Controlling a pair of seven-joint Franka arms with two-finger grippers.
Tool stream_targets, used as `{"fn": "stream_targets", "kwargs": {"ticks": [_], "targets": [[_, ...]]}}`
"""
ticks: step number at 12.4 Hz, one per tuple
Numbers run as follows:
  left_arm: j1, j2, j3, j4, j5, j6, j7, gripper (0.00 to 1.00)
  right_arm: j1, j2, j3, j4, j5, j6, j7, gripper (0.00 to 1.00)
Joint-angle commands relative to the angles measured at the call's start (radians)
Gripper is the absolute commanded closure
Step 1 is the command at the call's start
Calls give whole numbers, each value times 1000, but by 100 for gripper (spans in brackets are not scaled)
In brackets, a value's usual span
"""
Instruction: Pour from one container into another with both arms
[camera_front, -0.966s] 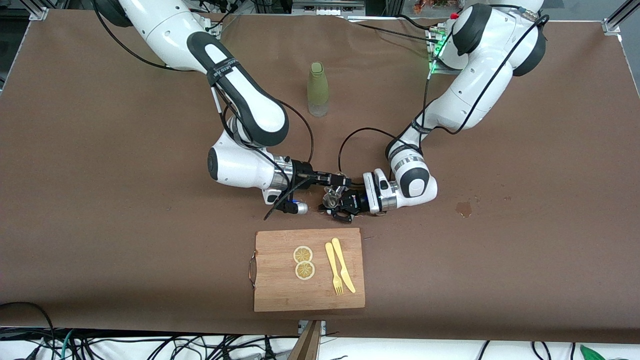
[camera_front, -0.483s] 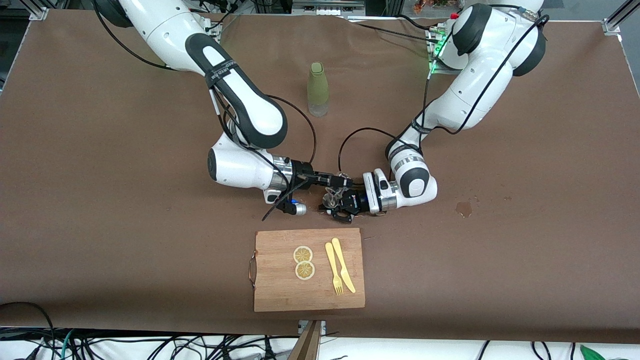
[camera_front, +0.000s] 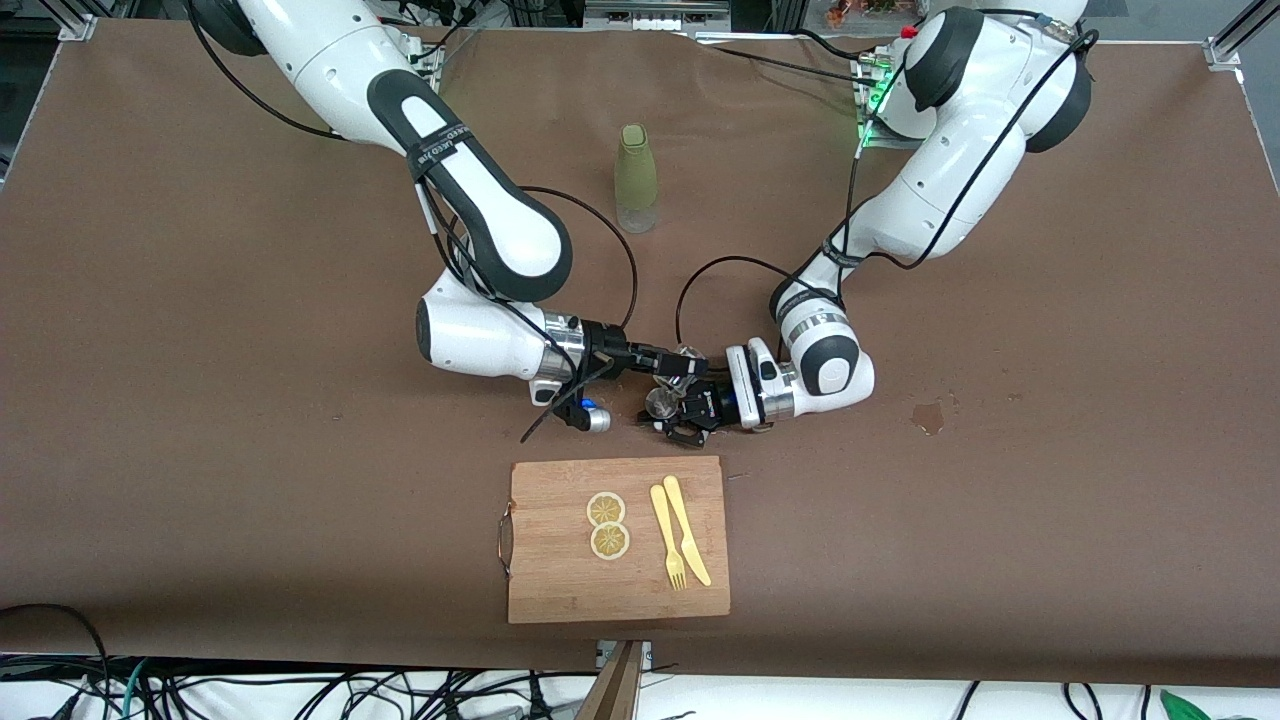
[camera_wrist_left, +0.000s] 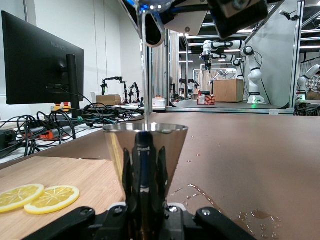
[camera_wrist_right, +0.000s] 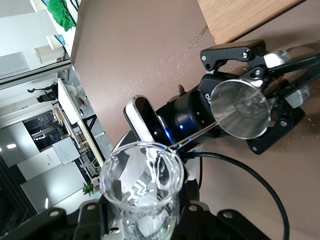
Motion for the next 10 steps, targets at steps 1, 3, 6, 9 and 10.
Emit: {"fn": "stream_targets", "kwargs": {"ticks": [1,3,6,9,10], "targets": [[-6,14,-3,21,-44,-11,37,100,1,11,-2,19,25,7,-13,80],[-4,13,-3,23,-44,-11,37,100,-4,14,-2,19,57,7,-13,80],[-3,14,-3,23,-44,-11,37,100,-4,13,-2,15,80,4,-13,80],[-1,14,-3,23,-44,-11,37,100,-4,11,-4,14,83,2,-1,80],[-1,14,-3,23,-44,-11,37,100,-4,11,-5,14,83,-1,-3,80]]}}
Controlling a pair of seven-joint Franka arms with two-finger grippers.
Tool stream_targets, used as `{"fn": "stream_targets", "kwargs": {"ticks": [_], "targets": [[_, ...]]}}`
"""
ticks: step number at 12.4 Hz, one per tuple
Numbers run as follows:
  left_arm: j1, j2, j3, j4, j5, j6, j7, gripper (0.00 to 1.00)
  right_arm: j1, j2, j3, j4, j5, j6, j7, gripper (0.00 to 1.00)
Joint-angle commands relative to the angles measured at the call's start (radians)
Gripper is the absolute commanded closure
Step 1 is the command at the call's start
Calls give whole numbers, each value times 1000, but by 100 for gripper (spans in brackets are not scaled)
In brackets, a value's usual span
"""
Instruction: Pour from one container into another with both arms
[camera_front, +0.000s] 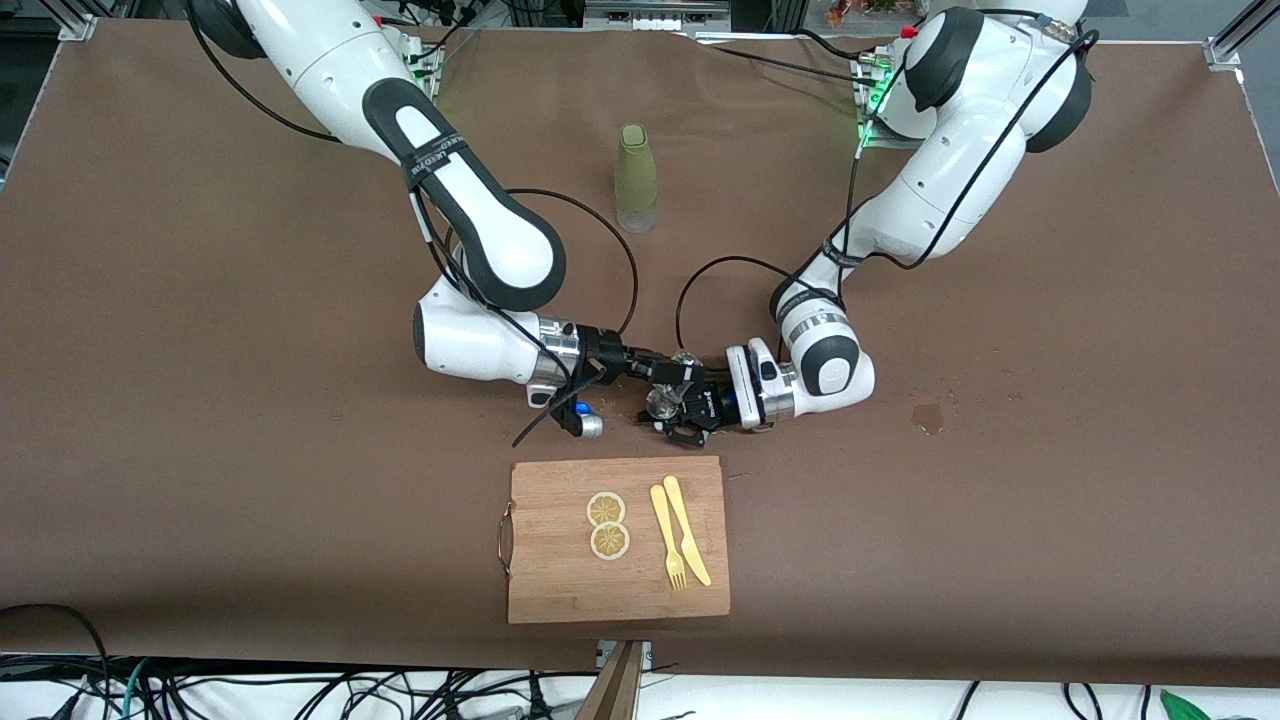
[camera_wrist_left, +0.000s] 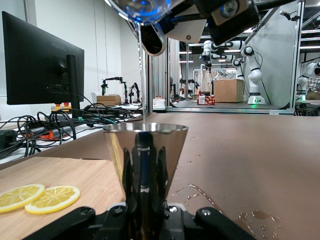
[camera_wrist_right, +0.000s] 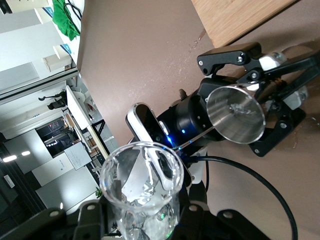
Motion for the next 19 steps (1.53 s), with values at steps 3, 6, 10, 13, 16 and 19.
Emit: {"fn": "stream_targets", "kwargs": {"ticks": [3,6,10,13,16,19], "targets": [[-2,14,-3,23,-44,-12,37,100,-1,2,-6,14,58,-6,-10,80],[-2,14,-3,21,-44,-13,37,100,-1,-16,-22,13,-21,-9,-33,80],[2,14,0,21,-42,-13,36,100,0,-44,-24,-1,-324,-11,-30,80],[20,4,0,20,-41,-19,30,100,-10,-106,-24,-64,-547,-12,-35,80],[48,-19,3,17,-36,-19,10,100,-50,-192,-24,-192,-781,-12,-67,80],[85,-52,17,1,-26,-50,-18,100,-122,-252,-24,-298,-848,-14,-273,80]]}}
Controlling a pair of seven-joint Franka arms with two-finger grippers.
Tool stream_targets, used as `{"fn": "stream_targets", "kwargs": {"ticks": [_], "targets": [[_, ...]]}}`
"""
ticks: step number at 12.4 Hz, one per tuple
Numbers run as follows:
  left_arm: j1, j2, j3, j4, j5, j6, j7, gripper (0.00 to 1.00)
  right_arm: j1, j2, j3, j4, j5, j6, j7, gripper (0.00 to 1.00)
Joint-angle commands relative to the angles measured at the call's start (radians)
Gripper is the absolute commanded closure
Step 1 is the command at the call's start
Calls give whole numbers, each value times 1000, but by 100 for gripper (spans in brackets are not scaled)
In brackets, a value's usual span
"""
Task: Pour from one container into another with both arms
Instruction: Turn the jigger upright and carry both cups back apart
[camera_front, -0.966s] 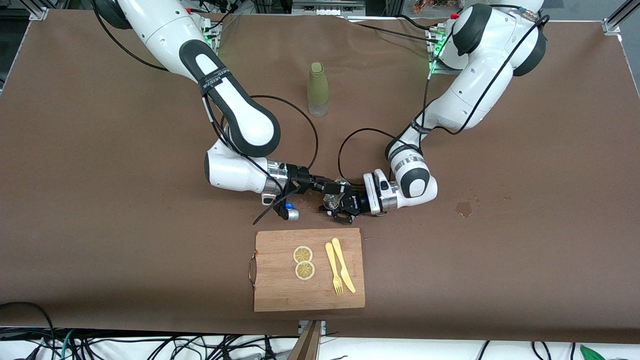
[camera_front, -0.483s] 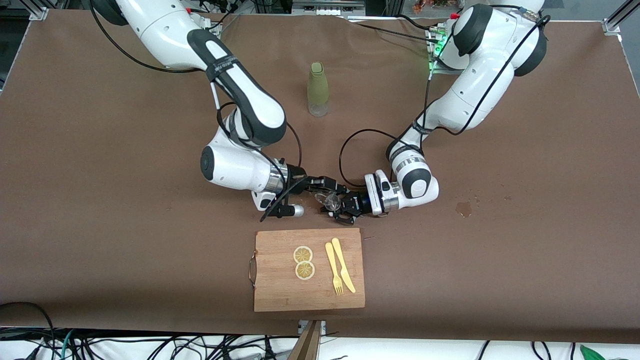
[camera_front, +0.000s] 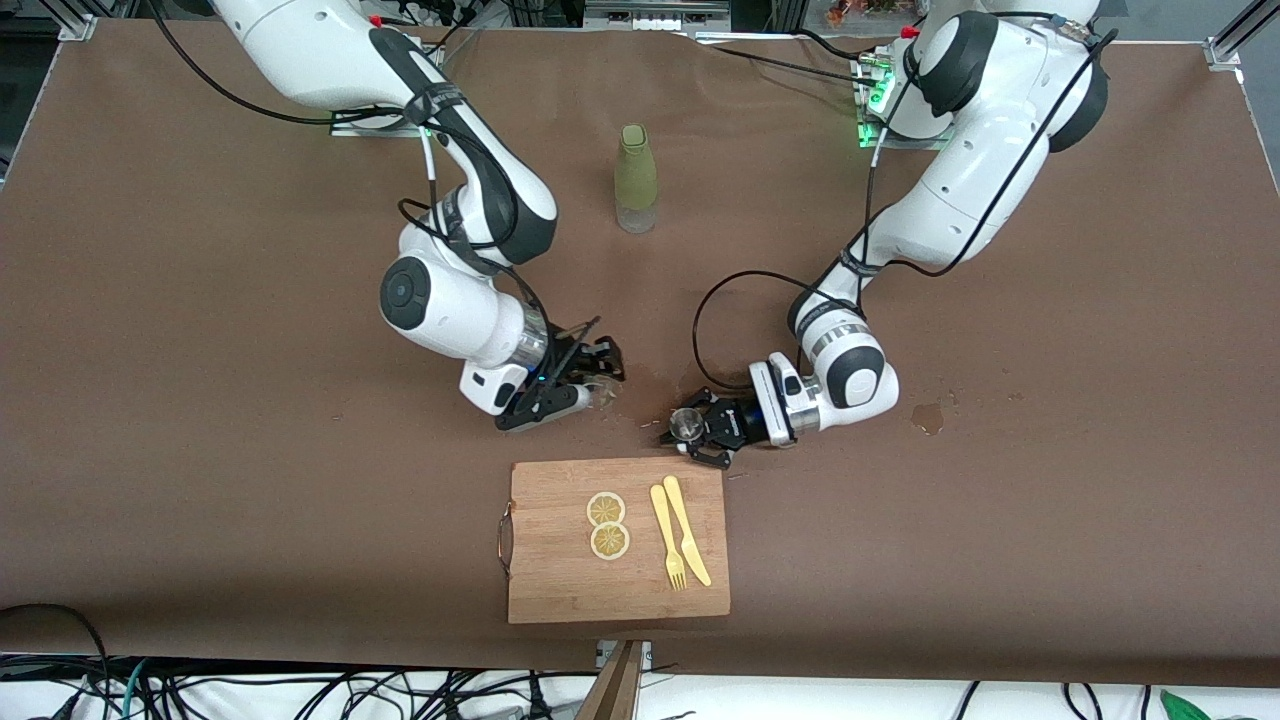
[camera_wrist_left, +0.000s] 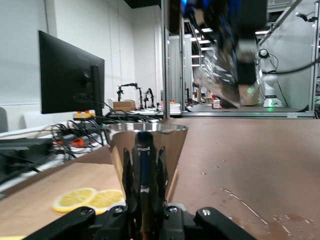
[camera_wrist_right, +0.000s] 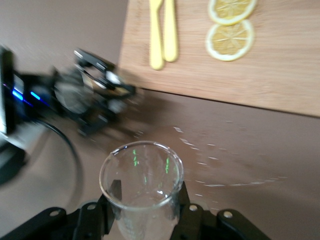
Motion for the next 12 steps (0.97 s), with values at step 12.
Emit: {"fn": "stream_targets", "kwargs": {"ticks": [12], "targets": [[209,-107,379,-67,328,-608,-300,100,-333,-139,-91,-328,-19,8,-1271,80]]}}
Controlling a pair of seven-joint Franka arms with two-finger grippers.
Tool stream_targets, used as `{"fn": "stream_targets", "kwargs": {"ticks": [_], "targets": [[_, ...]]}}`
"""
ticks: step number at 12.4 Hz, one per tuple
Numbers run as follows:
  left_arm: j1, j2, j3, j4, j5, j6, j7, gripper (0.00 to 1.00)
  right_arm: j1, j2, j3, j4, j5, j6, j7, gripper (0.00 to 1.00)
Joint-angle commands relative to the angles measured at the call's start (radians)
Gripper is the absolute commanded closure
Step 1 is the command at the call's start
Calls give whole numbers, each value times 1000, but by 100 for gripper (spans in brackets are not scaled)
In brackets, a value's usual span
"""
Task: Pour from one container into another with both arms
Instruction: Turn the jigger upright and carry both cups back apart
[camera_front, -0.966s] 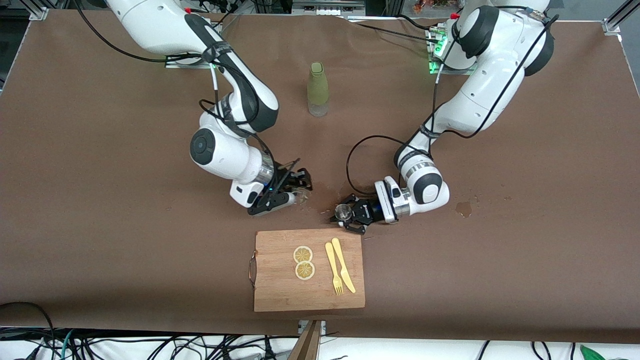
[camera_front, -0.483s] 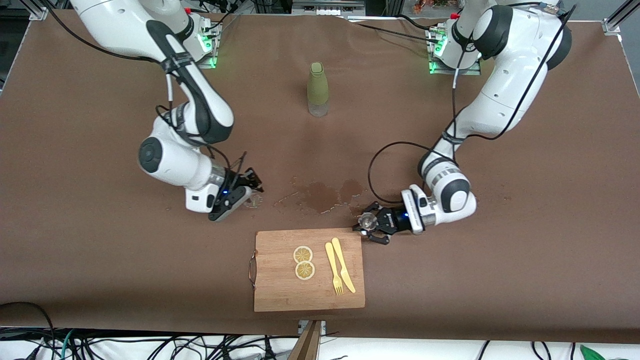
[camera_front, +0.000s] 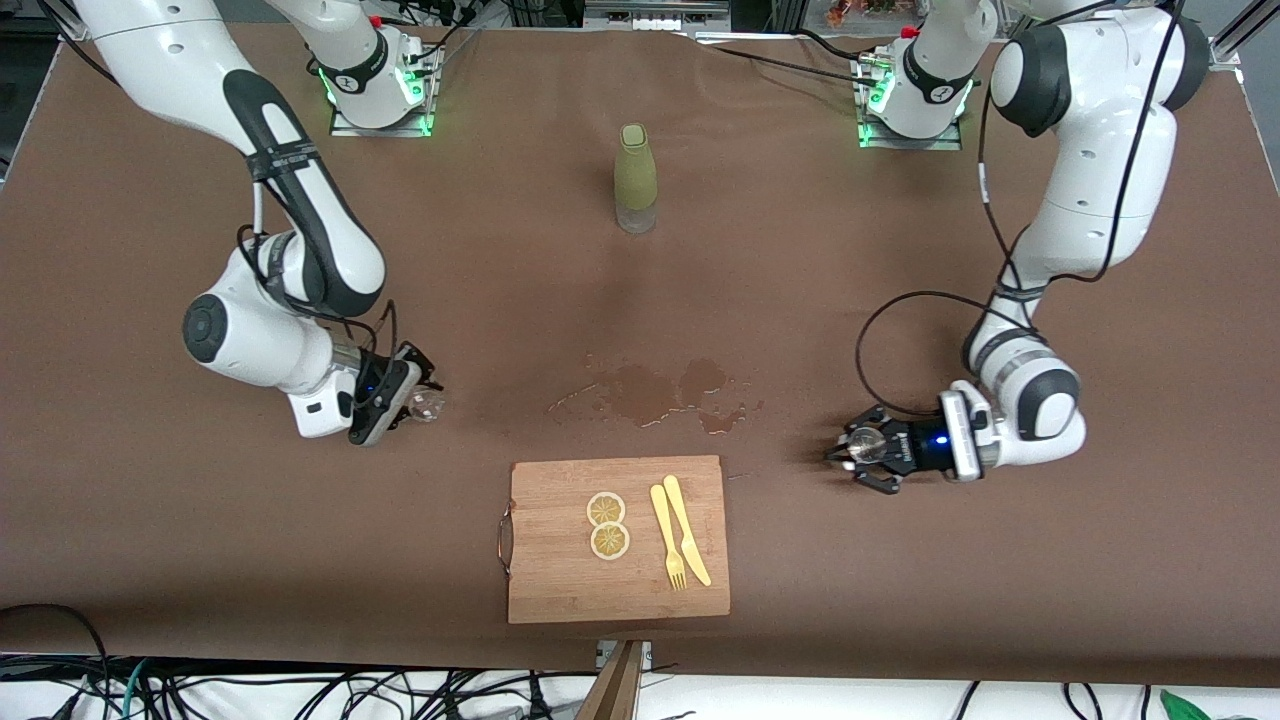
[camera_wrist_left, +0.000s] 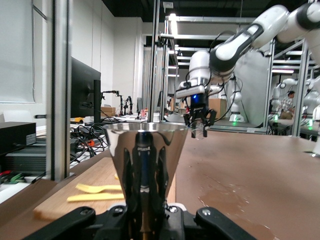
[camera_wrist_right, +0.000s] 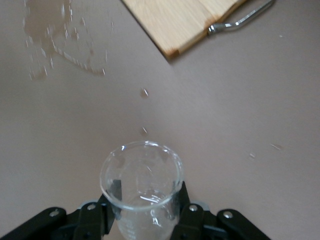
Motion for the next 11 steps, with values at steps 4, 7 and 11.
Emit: {"fn": "stream_targets", "kwargs": {"ticks": [4,7,11], "targets": [[116,-35,95,-41,167,-177,-44,100,-159,0,-7,-49,25,9,-472,80],[150,-37,181,-36,211,-235,-49,100,-214,51,-8,-47,213,2,-785,80],[182,-29,253,-39,283,-284,-35,100,-240,99,-27,-41,402,-62,-1033,79]]}}
